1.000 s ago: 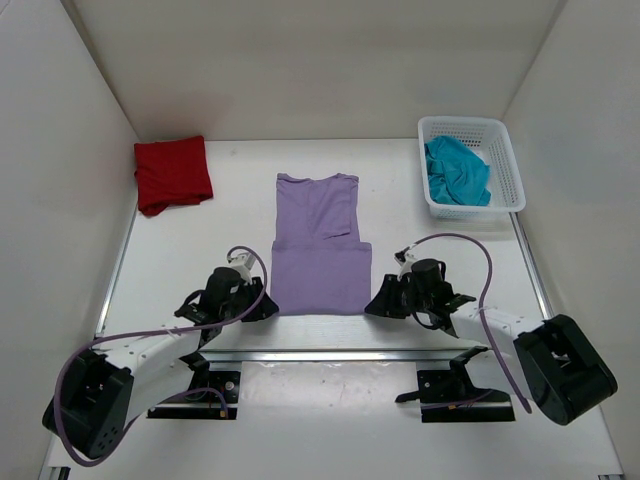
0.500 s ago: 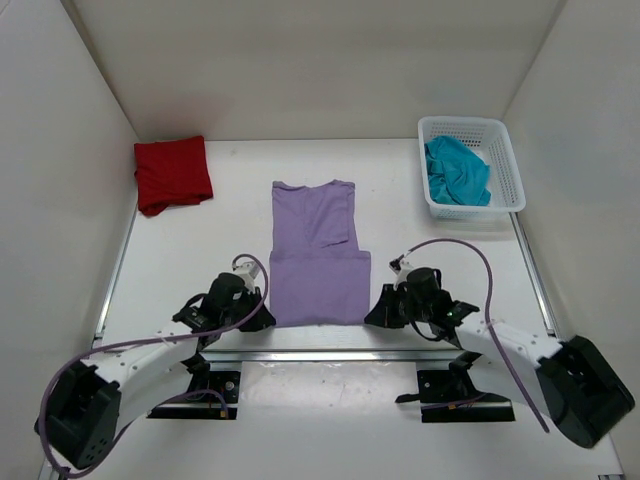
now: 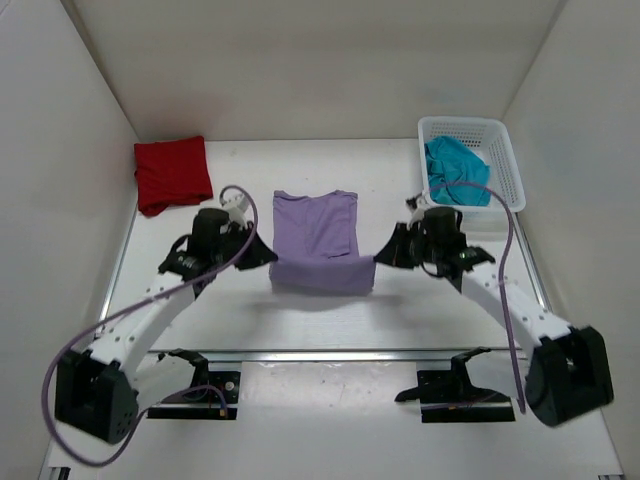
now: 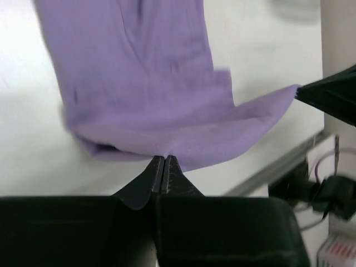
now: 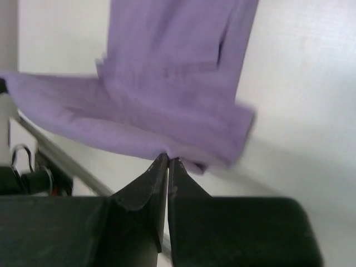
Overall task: Fold and stack the t-shirts
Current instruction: Fold the long partially folded tshirt into a neat square
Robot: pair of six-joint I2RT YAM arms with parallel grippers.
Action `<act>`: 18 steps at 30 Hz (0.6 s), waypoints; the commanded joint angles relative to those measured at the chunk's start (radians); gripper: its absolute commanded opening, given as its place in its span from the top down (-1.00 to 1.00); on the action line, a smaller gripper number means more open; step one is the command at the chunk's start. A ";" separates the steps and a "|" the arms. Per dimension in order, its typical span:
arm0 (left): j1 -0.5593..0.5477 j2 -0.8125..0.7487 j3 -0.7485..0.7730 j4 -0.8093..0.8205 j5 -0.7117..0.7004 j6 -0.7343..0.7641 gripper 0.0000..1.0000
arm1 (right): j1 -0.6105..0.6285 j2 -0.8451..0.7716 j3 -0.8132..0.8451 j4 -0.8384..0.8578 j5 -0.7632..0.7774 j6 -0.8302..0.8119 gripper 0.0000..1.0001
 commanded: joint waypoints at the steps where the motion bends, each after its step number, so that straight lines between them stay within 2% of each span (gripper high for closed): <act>1: 0.095 0.226 0.157 0.142 -0.004 0.028 1.00 | -0.084 0.199 0.239 0.082 -0.081 -0.108 1.00; 4: 0.135 0.378 0.318 0.164 -0.056 0.049 1.00 | -0.130 0.414 0.471 0.060 -0.112 -0.131 1.00; 7: 0.162 0.587 0.476 0.138 -0.079 0.049 1.00 | -0.170 0.593 0.642 0.060 -0.150 -0.113 1.00; 9: 0.171 0.668 0.551 0.145 -0.095 0.039 1.00 | -0.185 0.698 0.740 0.079 -0.171 -0.105 1.00; 11: 0.169 0.748 0.631 0.136 -0.134 0.036 1.00 | -0.199 0.813 0.858 0.047 -0.191 -0.096 1.00; 14: 0.186 0.886 0.775 0.124 -0.139 0.011 1.00 | -0.208 1.050 1.123 -0.059 -0.225 -0.110 1.00; 18: 0.211 1.001 0.843 0.157 -0.148 -0.039 1.00 | -0.200 1.203 1.326 -0.076 -0.236 -0.088 1.00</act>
